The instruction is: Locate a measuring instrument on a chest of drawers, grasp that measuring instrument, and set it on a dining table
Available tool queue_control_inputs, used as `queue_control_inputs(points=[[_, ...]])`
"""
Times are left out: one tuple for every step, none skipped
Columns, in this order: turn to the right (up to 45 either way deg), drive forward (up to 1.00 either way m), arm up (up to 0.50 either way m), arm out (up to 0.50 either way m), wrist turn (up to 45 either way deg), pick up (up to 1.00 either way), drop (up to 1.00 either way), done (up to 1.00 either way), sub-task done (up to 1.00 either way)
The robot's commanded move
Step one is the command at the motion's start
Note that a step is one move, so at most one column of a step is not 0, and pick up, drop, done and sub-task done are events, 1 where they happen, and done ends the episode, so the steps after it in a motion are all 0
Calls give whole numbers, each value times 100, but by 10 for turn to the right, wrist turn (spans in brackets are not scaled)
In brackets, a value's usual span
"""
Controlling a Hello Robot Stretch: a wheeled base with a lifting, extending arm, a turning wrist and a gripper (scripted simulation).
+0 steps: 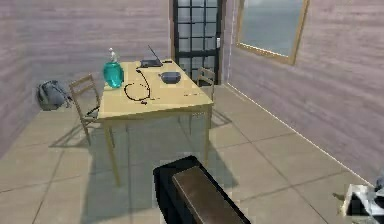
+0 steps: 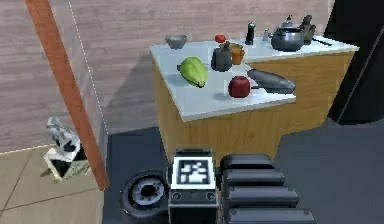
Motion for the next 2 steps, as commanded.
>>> queue_control_inputs(points=[[-270,0,0,0,0,0,0,0,0],[0,55,0,0,0,0,0,0,0]])
